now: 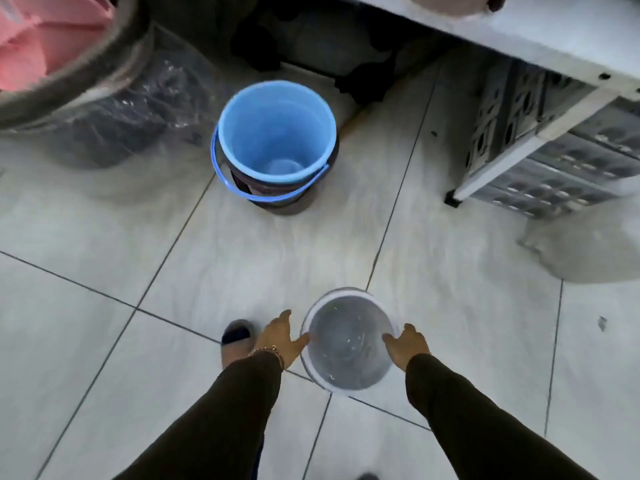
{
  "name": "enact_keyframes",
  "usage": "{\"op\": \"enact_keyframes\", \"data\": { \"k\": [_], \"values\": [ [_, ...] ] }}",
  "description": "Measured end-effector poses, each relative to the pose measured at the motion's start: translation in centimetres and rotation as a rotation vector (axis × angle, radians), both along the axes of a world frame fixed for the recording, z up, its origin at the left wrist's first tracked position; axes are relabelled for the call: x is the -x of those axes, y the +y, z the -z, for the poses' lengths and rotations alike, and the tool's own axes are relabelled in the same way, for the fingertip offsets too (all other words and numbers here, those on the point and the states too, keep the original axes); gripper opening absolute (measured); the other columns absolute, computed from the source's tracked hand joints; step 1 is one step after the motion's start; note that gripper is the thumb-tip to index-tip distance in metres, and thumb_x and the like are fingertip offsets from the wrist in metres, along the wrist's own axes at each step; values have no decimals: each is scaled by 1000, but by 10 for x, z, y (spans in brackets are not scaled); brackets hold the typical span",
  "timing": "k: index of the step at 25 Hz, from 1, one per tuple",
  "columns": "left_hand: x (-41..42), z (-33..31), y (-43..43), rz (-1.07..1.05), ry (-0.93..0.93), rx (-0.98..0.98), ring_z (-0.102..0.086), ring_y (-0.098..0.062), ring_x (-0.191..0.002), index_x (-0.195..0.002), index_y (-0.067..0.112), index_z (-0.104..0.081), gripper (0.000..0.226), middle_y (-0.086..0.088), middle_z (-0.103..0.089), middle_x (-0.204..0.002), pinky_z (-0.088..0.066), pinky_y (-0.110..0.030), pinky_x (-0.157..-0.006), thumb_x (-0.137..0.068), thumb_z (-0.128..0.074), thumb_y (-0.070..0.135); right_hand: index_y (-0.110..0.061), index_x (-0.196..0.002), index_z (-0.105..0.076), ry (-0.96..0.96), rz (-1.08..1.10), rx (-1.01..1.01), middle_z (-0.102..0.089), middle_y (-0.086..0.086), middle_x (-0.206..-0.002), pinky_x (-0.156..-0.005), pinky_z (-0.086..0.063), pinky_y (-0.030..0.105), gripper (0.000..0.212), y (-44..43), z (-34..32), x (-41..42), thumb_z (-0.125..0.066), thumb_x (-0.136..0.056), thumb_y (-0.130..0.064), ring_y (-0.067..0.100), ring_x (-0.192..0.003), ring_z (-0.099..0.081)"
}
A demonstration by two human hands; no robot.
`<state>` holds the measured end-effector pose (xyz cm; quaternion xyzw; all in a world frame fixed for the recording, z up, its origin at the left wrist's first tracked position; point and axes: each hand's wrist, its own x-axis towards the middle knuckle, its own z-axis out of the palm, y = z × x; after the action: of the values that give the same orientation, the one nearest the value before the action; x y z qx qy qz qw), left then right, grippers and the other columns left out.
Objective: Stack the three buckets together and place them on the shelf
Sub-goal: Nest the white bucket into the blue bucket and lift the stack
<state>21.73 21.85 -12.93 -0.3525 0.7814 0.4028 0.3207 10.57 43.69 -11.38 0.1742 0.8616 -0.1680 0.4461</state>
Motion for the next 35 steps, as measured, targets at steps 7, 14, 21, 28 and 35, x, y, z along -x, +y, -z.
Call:
{"op": "enact_keyframes", "data": {
  "k": [7, 14, 21, 28, 35],
  "values": [
    [-51, 79, 90, -659, -290, -411, -60, -33, -102, -138, -2, -43, 55, -16, -56, -124, -50, -41, -91, -99, -50, 36, -2, -103, -55, -98, 494, 244, -63, 24, -108, -75, -60, 48, 19, 41, 78, -70, -63, -86, -6, 41, -88, -67],
    [-2, 3, 79, -879, 95, -423, -64, -33, -95, -118, 1, -52, 34, -15, -61, -110, -59, -43, -79, -89, -65, 13, -9, -111, -58, 144, 582, 461, -63, 18, -112, -71, -63, 50, 30, 26, -17, -19, -54, -84, 1, 46, -98, -68],
    [105, -165, -9, -941, 651, -344, -68, -38, -97, -95, 30, -52, 50, -2, -65, -94, -60, -60, -80, -55, -79, 16, -11, -115, -59, 398, 472, 693, -65, 16, -112, -66, -64, 47, 27, -53, -176, 92, -54, -90, -2, 43, -93, -70],
    [165, -205, -146, -992, 737, -271, -73, -22, -81, -118, 8, -61, 44, -8, -72, -98, -63, -49, -73, -79, -80, 6, -6, -110, -64, 375, 389, 792, -70, 18, -107, -56, -62, 28, 21, -187, -210, 176, -68, -90, -5, 31, -83, -72],
    [214, -132, -250, -1042, 578, -318, -68, -25, -80, -119, 8, -58, 37, -10, -67, -100, -63, -35, -51, -85, -73, 2, 8, -115, -63, 344, 436, 673, -69, 24, -108, -59, -63, 32, 31, -292, -132, 228, -71, -85, 3, 36, -87, -69]
  ]
}}
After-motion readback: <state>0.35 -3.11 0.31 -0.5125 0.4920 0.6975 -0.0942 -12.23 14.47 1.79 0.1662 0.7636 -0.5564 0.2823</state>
